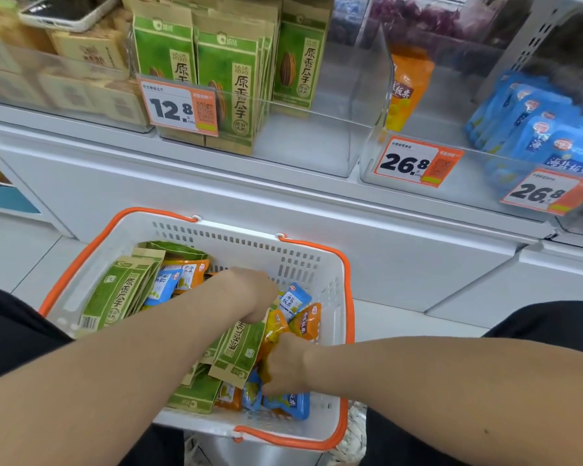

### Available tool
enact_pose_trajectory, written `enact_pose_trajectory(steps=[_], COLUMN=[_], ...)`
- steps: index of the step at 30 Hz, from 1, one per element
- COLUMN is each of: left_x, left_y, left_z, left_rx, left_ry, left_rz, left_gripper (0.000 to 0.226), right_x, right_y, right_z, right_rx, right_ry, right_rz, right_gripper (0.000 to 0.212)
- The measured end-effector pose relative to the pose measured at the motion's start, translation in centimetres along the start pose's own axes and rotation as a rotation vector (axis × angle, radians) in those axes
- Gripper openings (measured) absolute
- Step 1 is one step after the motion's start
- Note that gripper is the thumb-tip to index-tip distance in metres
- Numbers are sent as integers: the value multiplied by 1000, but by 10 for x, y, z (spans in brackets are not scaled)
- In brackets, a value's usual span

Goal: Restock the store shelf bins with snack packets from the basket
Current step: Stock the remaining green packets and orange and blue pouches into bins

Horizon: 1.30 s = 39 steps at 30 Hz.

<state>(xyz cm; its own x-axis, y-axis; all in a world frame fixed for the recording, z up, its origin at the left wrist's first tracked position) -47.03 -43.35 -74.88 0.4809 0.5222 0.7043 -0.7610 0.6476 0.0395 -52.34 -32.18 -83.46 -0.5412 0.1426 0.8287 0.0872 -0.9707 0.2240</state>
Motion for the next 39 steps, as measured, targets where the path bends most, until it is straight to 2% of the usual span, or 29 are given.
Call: enact_pose_trajectory(steps=[3,5,7,9,11,13,15,16,17,19,22,23,25,27,31,33,34,36,37,39], left_x=[6,13,18,25,32,36,40,40,42,44,42,40,41,46,58,62,65,74,81,91], left_y=[0,0,-2,-8,-14,-20,-24,-25,-25,-19,-12,-14,-17,-14,1,7,11,19,25,34], left_z=[2,10,16,25,34,39,42,42,44,48,64,71,84,95,113,123,128,139,146,162], left_rx=[46,67,74,86,113,196,333,422,512,661,796,848,1001,1173,1414,1515,1545,1558,1546,1522], left_ry=[-9,2,23,52,76,67,28,6,-3,20,275,392,559,650,855,925,960,1055,1112,1211], left_rz=[-10,-5,7,41,66,82,69,56,36,-31,-154,-187,-272,-394,-562,-585,-599,-620,-635,-655], left_gripper=[48,50,46,40,41,59,97,114,123,116,74,55,19,5,12,26,29,26,22,20], right_x=[9,20,32,47,67,88,111,123,135,156,186,196,215,237,291,314,324,341,349,356], right_y=[15,27,42,60,79,97,114,121,126,132,138,139,142,147,150,151,152,155,157,166], right_z=[1,4,2,2,5,2,1,3,5,9,15,17,21,27,48,61,65,67,66,56], right_rx=[-4,-184,-515,-745,-910,-1088,-1306,-1444,-1602,-1877,-2016,-2045,-2016,-1719,-948,-602,-506,-497,-612,-1098], right_ry=[35,111,121,149,137,148,223,284,346,476,628,688,828,905,933,878,888,983,1054,1145], right_rz=[-170,-253,-421,-584,-707,-781,-866,-904,-943,-1045,-1212,-1277,-1389,-1528,-1749,-1779,-1775,-1804,-1810,-1726], right_gripper=[61,59,59,64,55,30,7,11,24,41,21,23,37,43,27,17,13,16,20,30])
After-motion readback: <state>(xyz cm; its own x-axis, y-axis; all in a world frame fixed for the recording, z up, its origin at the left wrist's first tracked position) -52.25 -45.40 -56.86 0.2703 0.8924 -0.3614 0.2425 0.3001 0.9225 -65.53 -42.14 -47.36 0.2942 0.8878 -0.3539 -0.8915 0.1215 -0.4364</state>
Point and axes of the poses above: each hand's wrist, its own x-axis away from the middle knuckle, its own z-axis out of the back of the hand, y = z × x, the point moved 4 cm from there along -x, towards the middle knuckle, and after that the axes turned 15 degrees about x, right-handed, at the moved point
